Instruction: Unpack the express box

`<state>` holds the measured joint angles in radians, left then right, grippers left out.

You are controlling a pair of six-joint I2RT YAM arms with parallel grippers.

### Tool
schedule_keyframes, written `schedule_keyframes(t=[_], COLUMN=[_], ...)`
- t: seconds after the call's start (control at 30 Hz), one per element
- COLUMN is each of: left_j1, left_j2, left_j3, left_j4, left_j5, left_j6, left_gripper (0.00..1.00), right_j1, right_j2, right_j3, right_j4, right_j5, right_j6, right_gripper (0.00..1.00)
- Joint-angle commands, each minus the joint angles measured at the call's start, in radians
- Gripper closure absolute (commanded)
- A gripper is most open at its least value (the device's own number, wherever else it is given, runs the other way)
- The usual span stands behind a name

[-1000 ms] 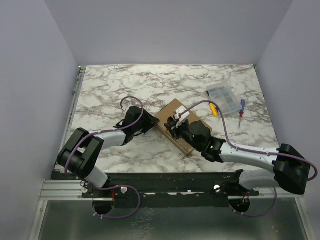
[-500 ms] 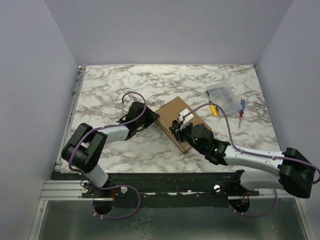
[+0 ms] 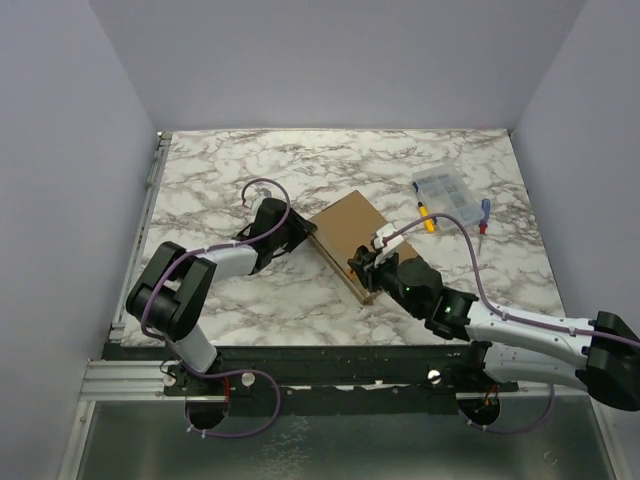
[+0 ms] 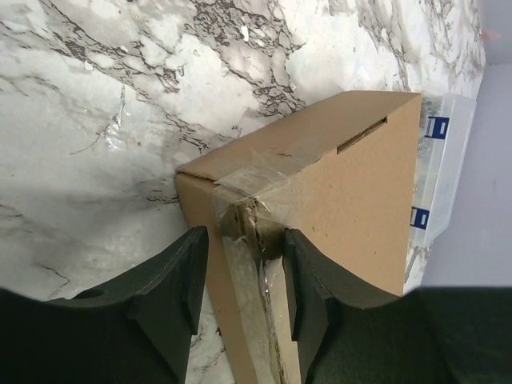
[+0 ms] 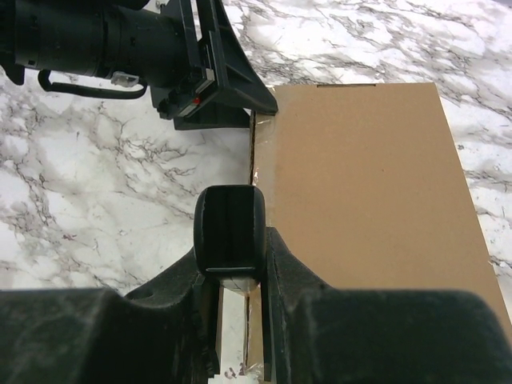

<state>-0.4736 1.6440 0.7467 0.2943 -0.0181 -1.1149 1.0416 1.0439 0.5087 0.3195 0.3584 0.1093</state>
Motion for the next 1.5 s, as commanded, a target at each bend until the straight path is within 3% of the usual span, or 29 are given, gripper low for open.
schedule_keyframes(t=[0.0, 0.67, 1.0, 1.27, 1.37, 1.47], left_j1=[0.036, 0.054, 0.040, 0.015, 0.015, 0.014], left_j2=[0.051, 0.056, 0.037, -0.105, -0.201, -0.254], left_j3=[-0.001, 0.014, 0.014, 0.052, 0.094, 0.090], left_j4=[-0.152, -0.173, -0.174, -0.224, -0.314, -0.314], left_j5=[-0.094, -0.126, -0.116, -0.061, -0.017, 0.133], left_j6=[0.045, 0.049, 0.103, 0.407, 0.483, 0.453], left_gripper=[0.53, 0.53, 0.52, 0.22, 0.17, 0.21], right_j1=[0.028, 0.148, 0.153, 0.154, 0.153, 0.153], right_j2=[-0.046, -0.185, -0.116, -0.072, -0.078, -0.071], right_j3=[-0.032, -0.085, -0.013, 0.031, 0.031, 0.037], right_j4=[-0.081, -0.247, -0.162, -0.116, -0.120, -0.128], right_j5=[0.046, 0.216, 0.262, 0.283, 0.278, 0.277], right_j6=[0.035, 0.119, 0.067, 0.046, 0.052, 0.051], right_gripper=[0.99, 0.99, 0.99, 0.99, 0.99, 0.99])
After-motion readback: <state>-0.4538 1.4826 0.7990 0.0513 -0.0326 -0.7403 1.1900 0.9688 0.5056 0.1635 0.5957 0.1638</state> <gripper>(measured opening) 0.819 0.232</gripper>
